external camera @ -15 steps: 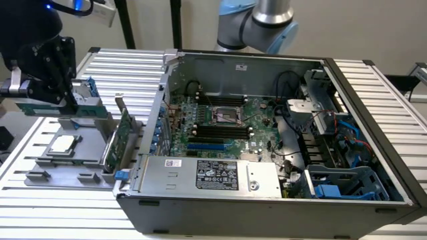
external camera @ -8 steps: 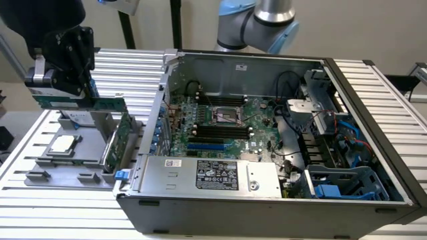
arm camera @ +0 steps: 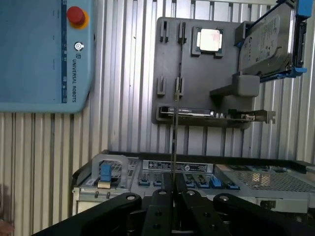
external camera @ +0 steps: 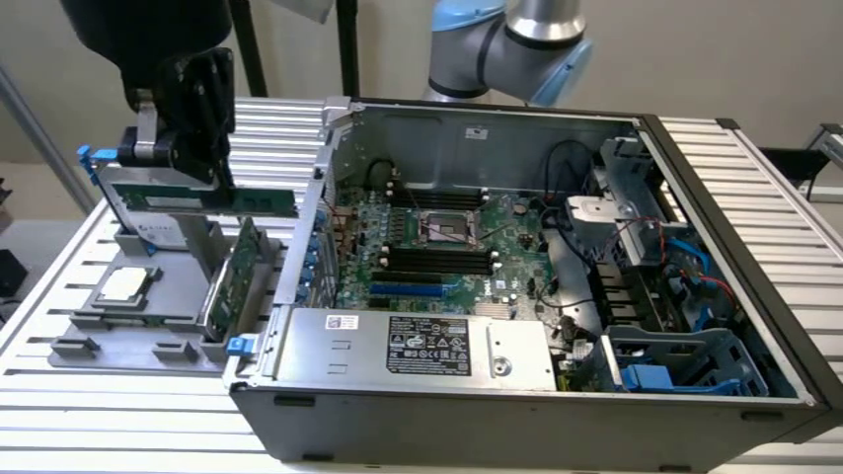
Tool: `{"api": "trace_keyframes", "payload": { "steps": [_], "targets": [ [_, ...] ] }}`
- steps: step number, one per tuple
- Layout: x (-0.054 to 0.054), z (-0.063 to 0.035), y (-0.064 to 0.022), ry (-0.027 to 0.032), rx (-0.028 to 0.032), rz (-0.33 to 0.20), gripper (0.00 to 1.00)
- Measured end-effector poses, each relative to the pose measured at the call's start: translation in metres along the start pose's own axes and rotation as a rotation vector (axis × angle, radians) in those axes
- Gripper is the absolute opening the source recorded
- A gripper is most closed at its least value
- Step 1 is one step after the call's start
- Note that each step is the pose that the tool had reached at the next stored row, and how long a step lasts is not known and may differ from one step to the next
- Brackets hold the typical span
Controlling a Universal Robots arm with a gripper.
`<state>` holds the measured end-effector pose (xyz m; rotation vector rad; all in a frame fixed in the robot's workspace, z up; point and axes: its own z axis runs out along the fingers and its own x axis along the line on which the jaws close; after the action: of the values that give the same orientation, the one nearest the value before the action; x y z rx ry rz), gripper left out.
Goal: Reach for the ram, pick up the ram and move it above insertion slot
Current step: 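Pick up the ram and move it above insertion slot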
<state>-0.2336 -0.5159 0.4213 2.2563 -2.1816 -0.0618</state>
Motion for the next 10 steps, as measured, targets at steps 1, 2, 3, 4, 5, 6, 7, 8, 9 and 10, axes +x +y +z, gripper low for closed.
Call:
{"api": "trace_keyframes", "payload": {
  "steps": [1, 2, 3, 4, 5, 6, 7, 8, 9, 10],
  "targets": [
    [0.0, -0.0004, -0.0044, -0.0007, 0.0001, 0.0, 0.14],
    [0.0, -0.0007, -0.0089, -0.0015, 0.0001, 0.0, 0.14],
    [0.0, -0.0011, -0.0137, -0.0024, 0.0001, 0.0, 0.14],
    [0.001, -0.0014, -0.0182, -0.0033, 0.0002, 0.0, 0.14],
    [0.001, -0.0017, -0.0227, -0.0044, 0.0002, 0.0, 0.14],
    [0.001, -0.002, -0.0272, -0.0056, 0.0002, 0.0, 0.14],
    [0.001, -0.0021, -0.0317, -0.007, 0.0003, 0.0, 0.14],
    [0.001, -0.0024, -0.0362, -0.0084, 0.0003, 0.0, 0.14],
    [0.001, -0.0026, -0.0409, -0.0099, 0.0004, 0.0, 0.14],
    [0.001, -0.0028, -0.0454, -0.0113, 0.0004, 0.0, 0.14]
  ]
}}
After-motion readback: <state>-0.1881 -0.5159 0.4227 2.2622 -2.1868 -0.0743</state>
